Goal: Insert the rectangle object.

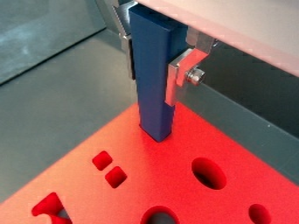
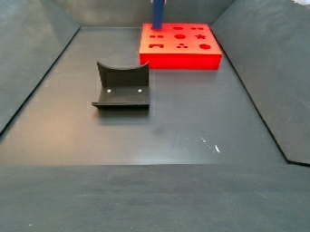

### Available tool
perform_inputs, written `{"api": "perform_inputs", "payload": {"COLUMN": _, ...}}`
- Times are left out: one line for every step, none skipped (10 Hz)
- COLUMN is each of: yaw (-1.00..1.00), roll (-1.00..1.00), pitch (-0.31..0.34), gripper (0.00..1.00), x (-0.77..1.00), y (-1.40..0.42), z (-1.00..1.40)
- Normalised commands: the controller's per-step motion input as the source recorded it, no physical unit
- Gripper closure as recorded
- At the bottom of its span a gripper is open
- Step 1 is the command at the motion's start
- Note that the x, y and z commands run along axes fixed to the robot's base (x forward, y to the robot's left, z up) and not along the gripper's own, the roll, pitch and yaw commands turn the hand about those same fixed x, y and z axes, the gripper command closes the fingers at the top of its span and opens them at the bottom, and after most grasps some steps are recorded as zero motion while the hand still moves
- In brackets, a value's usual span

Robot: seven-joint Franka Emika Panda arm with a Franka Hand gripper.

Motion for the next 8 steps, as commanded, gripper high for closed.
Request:
{"api": "perform_inputs", "payload": {"yaw": 0.00, "roll": 0.03, "pitch": -0.116, "gripper": 1.00, "x": 0.09, "y": 0.00, "z": -0.82}}
{"api": "perform_inputs", "payload": {"yaw": 0.00, "roll": 0.00, "pitch": -0.196, "gripper": 1.00, "x": 0.07, "y": 0.00, "z": -0.86}}
{"api": "perform_inputs", "payload": {"yaw": 0.00, "roll": -0.02, "pitch": -0.190, "gripper": 1.00, "x": 0.17, "y": 0.00, "z": -0.87}}
{"api": "perform_inputs", "payload": {"yaw": 0.12, "roll": -0.02, "pitch": -0.146, "gripper": 1.00, "x": 0.34, "y": 0.00, "z": -0.95}}
{"api": "perform_inputs", "payload": {"yaw": 0.14, "roll": -0.01, "pitch": -0.199, "gripper": 1.00, "x": 0.15, "y": 0.00, "z": -0.85}}
{"api": "perform_inputs", "payload": {"yaw": 0.11, "roll": 0.00, "pitch": -0.197, "gripper": 1.00, "x": 0.10, "y": 0.00, "z": -0.81}}
{"api": "perform_inputs", "payload": {"yaw": 0.00, "roll": 0.00, "pitch": -0.100, "gripper": 1.00, "x": 0.00, "y": 0.00, "z": -0.17}}
{"api": "perform_inputs", "payload": {"yaw": 0.00, "roll": 0.00, "pitch": 0.000, "gripper": 1.00, "x": 0.00, "y": 0.00, "z": 0.00}}
